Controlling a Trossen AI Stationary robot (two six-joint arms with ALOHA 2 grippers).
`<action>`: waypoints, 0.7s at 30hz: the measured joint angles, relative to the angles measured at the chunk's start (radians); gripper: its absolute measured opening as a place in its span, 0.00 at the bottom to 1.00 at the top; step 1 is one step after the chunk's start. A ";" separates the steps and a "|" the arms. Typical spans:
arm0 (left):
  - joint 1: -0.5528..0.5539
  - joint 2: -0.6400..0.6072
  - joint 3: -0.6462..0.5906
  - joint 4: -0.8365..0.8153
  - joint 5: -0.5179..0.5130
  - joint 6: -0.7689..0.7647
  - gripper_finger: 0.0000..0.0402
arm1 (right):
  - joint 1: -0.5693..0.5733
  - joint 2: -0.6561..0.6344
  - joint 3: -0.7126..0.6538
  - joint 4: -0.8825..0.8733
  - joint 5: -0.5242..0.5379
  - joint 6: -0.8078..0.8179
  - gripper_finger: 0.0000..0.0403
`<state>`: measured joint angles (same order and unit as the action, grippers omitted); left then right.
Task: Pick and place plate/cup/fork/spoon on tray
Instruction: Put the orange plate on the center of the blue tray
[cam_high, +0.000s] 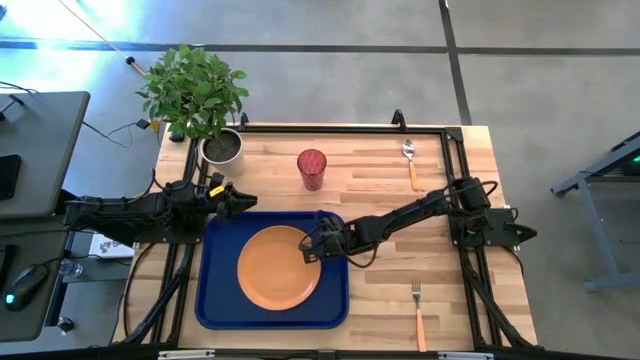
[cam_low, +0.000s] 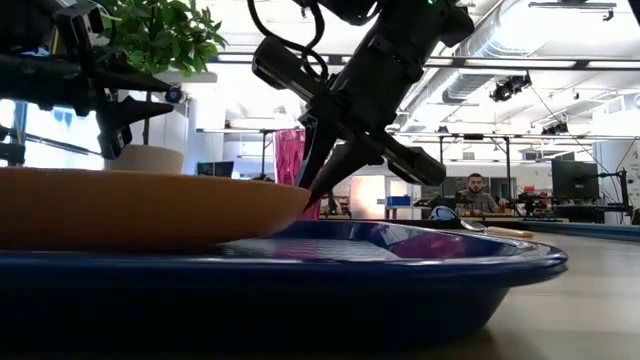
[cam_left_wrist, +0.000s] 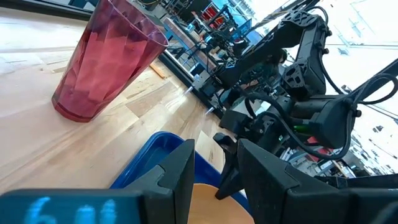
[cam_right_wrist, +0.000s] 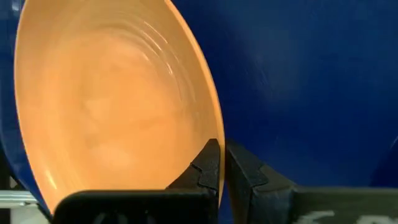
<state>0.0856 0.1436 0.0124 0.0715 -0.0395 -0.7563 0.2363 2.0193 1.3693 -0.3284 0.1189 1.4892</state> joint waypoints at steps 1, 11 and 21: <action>0.000 0.000 0.000 0.000 0.000 0.000 0.29 | 0.002 0.000 0.000 0.000 0.000 0.020 0.00; 0.000 0.000 0.000 0.001 0.000 0.000 0.29 | 0.005 0.024 0.000 0.003 -0.023 0.134 0.00; 0.000 0.000 0.000 0.002 0.000 0.000 0.29 | 0.006 0.036 0.000 0.017 -0.019 0.151 0.00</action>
<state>0.0856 0.1436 0.0124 0.0731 -0.0391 -0.7567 0.2424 2.0556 1.3693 -0.3111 0.0998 1.6402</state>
